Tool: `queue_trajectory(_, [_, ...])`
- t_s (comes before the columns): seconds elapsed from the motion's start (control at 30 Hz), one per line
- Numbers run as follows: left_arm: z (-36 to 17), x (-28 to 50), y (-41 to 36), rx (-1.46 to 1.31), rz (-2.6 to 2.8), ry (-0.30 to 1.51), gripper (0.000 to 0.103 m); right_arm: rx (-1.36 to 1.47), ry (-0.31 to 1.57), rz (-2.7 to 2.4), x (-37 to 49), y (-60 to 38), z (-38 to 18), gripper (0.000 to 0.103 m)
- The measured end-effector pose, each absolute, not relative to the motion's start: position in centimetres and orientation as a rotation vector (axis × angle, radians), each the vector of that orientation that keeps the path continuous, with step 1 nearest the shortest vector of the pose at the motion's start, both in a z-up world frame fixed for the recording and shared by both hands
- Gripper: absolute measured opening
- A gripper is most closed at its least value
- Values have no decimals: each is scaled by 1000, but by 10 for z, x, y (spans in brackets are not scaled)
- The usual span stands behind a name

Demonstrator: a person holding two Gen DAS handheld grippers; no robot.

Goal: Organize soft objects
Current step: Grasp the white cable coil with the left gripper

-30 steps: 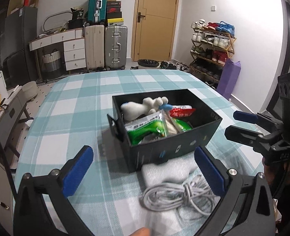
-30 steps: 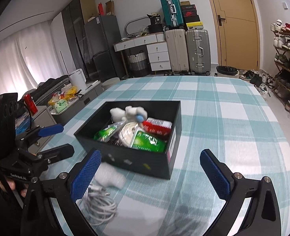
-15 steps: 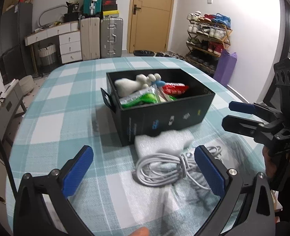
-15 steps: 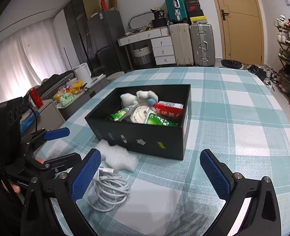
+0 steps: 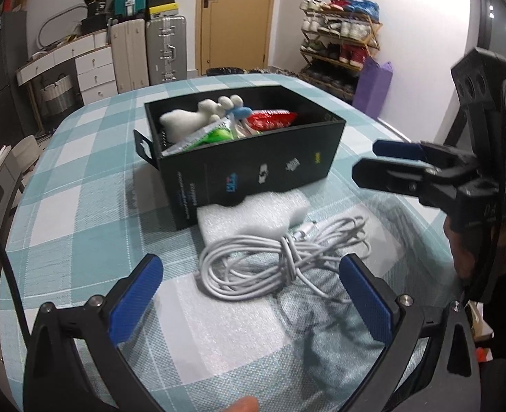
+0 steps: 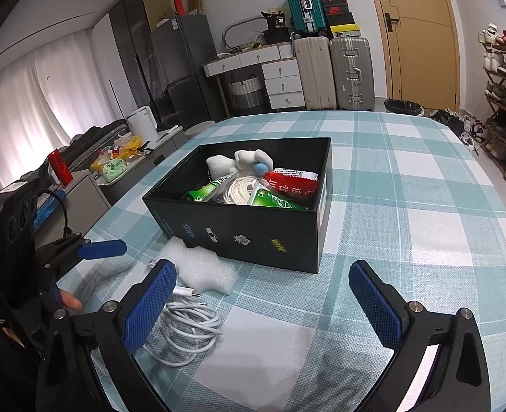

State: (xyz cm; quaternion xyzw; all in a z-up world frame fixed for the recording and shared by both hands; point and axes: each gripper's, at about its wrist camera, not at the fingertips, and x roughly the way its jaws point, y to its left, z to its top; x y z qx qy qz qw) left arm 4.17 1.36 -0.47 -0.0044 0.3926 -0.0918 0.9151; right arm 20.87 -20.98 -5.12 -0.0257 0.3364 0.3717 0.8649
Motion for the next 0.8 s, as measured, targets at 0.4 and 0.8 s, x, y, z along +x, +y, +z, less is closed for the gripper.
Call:
queue_trajectory(0.4, [-15,53,3,29,-188,900,103,-53,705,777,209,-210,-52,102])
queue_trajectory(0.8, [-21,66,1,10,-196,938,94,-48,718,774,213,-212,-56,102])
